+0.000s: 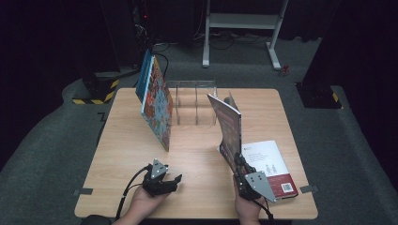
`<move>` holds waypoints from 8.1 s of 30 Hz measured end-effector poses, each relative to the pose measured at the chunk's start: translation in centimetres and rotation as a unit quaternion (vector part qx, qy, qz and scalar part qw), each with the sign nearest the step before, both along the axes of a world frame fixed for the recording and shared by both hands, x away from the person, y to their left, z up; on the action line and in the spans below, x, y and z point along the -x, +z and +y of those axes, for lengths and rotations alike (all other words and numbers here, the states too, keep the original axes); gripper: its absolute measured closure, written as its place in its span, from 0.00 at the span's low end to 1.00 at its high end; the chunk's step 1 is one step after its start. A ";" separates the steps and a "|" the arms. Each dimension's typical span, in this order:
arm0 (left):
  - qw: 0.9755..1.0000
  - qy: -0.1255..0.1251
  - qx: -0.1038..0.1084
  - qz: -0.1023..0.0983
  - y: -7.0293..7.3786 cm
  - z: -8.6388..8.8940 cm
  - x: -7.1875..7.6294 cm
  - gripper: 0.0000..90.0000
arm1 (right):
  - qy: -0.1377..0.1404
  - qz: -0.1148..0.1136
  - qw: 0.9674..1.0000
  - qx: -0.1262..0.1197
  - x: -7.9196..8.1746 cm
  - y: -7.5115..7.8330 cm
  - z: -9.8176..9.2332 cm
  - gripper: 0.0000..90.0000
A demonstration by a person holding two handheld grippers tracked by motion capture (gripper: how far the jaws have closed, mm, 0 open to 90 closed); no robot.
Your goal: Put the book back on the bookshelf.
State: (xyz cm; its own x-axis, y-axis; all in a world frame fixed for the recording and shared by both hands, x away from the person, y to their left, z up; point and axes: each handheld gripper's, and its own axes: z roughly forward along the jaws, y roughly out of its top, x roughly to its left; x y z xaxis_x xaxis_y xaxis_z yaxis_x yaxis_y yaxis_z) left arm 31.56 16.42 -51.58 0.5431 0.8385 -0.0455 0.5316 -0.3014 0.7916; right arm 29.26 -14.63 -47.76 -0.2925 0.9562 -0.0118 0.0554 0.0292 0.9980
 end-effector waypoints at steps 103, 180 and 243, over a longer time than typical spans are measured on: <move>0.991 -0.061 0.088 -0.083 8.9 -4.4 0.7 0.29 | -0.009 0.027 0.999 0.037 2.6 -0.6 5.6 0.93; 0.983 0.017 0.106 -0.146 11.3 -8.9 -0.5 0.91 | 0.115 0.031 0.993 0.022 3.5 -0.6 9.9 0.65; 0.965 0.003 0.167 -0.201 14.2 -7.4 -0.7 0.93 | 0.148 0.095 0.984 -0.020 3.2 -0.3 10.6 0.22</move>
